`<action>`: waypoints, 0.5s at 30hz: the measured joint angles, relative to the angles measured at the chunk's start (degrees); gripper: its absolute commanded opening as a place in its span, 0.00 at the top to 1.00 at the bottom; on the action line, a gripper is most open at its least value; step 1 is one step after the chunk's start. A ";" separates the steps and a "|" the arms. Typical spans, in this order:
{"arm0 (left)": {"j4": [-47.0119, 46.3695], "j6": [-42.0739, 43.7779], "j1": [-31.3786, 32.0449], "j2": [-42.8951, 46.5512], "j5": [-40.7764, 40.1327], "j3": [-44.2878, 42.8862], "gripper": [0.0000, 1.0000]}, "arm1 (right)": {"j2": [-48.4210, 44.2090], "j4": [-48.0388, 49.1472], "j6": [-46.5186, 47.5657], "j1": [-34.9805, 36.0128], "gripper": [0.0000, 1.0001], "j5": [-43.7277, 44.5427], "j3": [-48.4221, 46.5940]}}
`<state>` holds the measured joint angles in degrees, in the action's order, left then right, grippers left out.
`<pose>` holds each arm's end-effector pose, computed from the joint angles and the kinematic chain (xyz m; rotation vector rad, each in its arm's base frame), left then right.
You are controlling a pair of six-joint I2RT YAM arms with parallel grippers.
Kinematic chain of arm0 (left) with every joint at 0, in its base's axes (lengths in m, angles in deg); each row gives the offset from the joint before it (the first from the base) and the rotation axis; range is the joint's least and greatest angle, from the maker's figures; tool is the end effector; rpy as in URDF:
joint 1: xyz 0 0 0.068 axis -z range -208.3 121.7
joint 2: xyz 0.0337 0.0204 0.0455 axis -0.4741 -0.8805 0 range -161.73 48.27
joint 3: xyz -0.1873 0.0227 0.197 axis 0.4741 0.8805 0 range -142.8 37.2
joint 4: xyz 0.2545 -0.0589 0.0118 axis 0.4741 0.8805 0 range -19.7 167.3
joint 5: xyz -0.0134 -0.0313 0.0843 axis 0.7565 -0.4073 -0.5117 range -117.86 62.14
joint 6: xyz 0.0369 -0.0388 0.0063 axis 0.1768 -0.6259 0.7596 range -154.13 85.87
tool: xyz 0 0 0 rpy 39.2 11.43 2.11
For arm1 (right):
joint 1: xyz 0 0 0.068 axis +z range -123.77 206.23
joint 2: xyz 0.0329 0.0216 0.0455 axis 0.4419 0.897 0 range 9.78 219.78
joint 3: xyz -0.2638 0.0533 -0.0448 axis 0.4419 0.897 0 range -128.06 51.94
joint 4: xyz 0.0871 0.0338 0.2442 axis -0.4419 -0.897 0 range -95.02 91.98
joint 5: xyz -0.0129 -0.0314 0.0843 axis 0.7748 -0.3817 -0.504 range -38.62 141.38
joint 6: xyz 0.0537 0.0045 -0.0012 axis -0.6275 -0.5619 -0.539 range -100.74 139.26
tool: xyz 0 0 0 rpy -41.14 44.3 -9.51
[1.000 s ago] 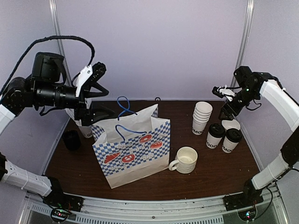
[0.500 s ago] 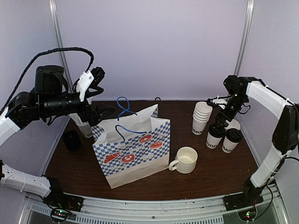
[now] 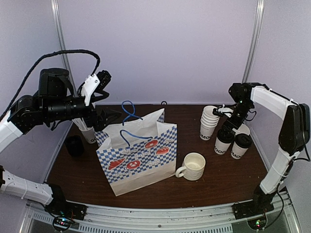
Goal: Pack the takeout coffee
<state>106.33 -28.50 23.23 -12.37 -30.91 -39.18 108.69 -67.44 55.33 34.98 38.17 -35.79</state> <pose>0.1339 -0.1656 0.4298 0.9033 1.7336 -0.4827 0.3255 0.0584 0.2786 -1.1375 2.6854 0.2718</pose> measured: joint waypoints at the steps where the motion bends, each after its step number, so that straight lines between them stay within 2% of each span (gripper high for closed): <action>1: -0.02 0.00 0.00 -0.11 0.00 0.00 0.04 | 0.17 0.00 0.04 0.00 0.09 0.00 0.00; 9: 0.00 0.00 0.00 -0.94 -0.20 0.00 0.04 | 0.50 0.04 0.79 0.48 0.21 0.04 0.04; 15: 0.02 0.00 0.00 -1.66 -0.20 0.00 0.04 | 1.14 -0.02 1.11 1.05 0.17 0.07 0.07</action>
<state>106.35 -28.50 23.23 -14.04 -31.11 -39.18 109.83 -67.47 56.45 36.03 38.24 -35.72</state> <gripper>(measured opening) 0.956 0.808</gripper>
